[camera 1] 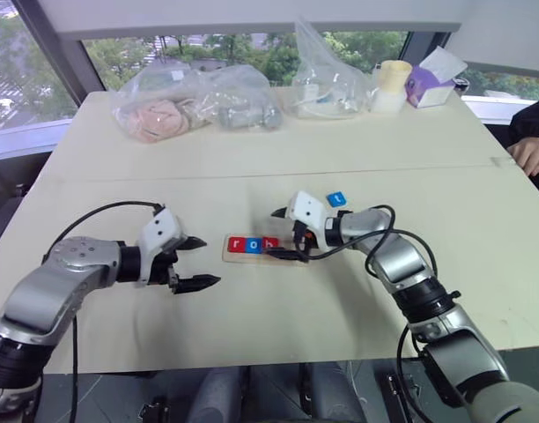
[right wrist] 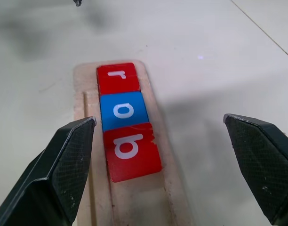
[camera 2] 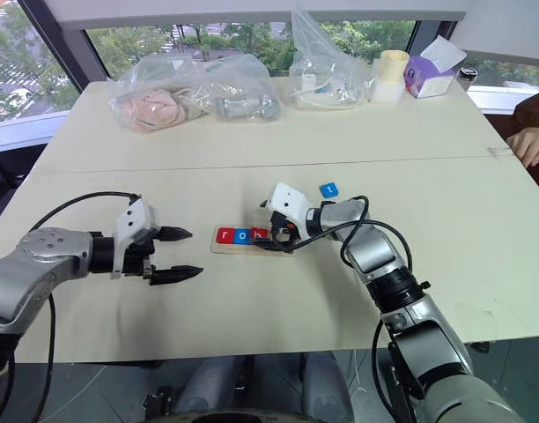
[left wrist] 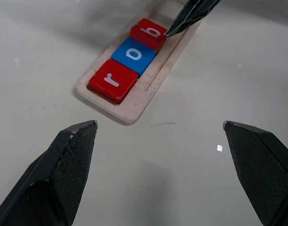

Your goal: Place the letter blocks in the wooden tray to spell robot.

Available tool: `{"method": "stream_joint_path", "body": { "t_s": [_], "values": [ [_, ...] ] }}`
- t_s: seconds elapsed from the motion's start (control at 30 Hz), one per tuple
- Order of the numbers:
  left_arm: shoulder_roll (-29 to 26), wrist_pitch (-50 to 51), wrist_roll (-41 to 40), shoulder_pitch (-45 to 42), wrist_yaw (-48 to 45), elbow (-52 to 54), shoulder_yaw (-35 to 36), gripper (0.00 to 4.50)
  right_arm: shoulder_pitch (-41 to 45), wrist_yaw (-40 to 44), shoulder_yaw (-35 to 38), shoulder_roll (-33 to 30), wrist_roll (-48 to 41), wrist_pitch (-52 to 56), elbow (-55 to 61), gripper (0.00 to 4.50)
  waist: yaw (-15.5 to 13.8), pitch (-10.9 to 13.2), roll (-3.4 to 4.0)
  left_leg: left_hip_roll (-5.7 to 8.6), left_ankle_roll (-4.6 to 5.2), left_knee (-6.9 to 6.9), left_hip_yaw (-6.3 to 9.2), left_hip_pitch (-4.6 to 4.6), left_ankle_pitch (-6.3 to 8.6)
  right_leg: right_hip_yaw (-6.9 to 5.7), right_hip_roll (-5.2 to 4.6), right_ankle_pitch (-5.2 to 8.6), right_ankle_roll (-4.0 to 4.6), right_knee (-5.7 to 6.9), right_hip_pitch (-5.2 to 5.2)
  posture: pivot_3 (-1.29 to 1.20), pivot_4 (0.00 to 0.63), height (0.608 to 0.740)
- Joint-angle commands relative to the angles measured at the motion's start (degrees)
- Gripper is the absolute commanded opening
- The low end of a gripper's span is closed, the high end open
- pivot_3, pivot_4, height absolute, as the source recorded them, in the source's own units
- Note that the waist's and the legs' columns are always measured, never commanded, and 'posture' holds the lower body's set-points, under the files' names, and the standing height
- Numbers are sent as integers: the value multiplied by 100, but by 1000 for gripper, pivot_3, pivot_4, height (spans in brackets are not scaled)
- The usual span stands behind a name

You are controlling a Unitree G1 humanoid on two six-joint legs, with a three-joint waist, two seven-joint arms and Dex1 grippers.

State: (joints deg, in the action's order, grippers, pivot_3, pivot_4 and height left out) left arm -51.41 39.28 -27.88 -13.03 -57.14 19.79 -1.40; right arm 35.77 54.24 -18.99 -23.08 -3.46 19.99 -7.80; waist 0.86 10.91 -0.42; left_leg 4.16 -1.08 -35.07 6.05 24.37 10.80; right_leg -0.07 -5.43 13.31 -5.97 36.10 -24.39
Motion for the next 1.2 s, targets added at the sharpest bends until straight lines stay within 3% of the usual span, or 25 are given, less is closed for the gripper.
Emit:
{"method": "stream_joint_path", "body": {
  "t_s": [0.03, 0.23, 0.63, 0.9, 1.2],
  "values": [
    [13, -100, 48, -91, -6, 46, 39, 4500, 87, -77, -23, 110, 67, -120, -71, 4480, 2, 0, 0, 0, 0, 0, 0, 0, 0, 0, 1, 0, 0, 0, 0, 0, 150, 740],
    [49, -76, 76, -80, 7, 83, 43, 4500, 154, -132, -74, 53, 335, -298, -366, 4480, 6, 0, 0, 0, -1, 0, 0, 0, -1, 0, 1, -5, -9, 0, 0, 0, 150, 740],
    [120, -92, 159, -145, -6, 37, 0, 4500, -15, -60, 535, 168, -483, 352, 586, 4480, 1, 0, 0, -1, -2, -1, 3, 0, -2, 0, 1, -5, -8, 1, 0, 0, 150, 740],
    [143, -104, 173, -225, -52, -30, 1, 4500, -370, -521, 986, -68, -594, 692, 959, 4480, -17, 0, 0, 1, -2, -2, 2, 1, -2, 0, -1, -1, 0, 0, 1, 0, 150, 740],
    [303, -139, 275, -429, -57, -190, -168, 4500, -100, -1272, 504, 340, 184, -199, -269, 4480, 23, -1, 0, -5, -3, -1, 0, -3, -3, 2, 7, -5, 2, 4, 0, 0, 150, 740]
  ]
}}
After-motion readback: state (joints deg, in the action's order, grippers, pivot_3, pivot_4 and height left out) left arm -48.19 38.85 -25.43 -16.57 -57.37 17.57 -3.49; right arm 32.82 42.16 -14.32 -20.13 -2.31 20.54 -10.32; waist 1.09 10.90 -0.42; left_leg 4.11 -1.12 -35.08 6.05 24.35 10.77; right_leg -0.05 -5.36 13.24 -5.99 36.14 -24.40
